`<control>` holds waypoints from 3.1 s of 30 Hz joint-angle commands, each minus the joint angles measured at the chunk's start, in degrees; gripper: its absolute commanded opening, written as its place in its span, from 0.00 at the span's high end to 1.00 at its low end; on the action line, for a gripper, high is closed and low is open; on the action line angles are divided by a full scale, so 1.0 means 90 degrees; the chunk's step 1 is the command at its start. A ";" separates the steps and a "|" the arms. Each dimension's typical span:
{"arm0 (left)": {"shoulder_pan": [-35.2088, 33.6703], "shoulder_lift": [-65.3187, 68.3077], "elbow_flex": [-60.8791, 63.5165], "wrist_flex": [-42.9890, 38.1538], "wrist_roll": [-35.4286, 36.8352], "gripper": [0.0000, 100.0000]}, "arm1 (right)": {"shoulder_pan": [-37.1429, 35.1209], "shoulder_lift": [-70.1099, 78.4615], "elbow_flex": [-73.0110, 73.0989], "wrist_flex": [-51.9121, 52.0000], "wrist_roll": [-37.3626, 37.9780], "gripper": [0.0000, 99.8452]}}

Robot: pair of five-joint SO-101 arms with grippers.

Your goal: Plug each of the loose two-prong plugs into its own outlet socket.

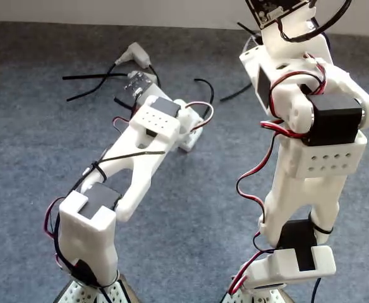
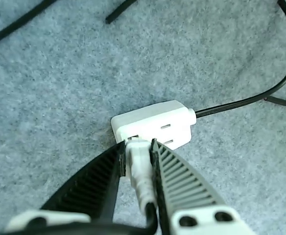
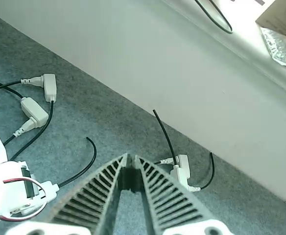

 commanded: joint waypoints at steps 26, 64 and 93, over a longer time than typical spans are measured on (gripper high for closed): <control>-0.0591 0.2564 -0.4391 0.3770 0.0088 0.99 | 0.0034 -0.0054 -0.0200 -0.0073 -0.0020 0.99; -0.0317 0.3394 -0.6462 0.3673 0.0078 0.99 | 0.4322 0.1128 0.0151 -0.1607 0.0527 0.99; 0.0024 0.4000 -0.7331 0.4073 0.0137 0.99 | 0.4068 0.1138 0.0151 -0.1802 0.0078 0.99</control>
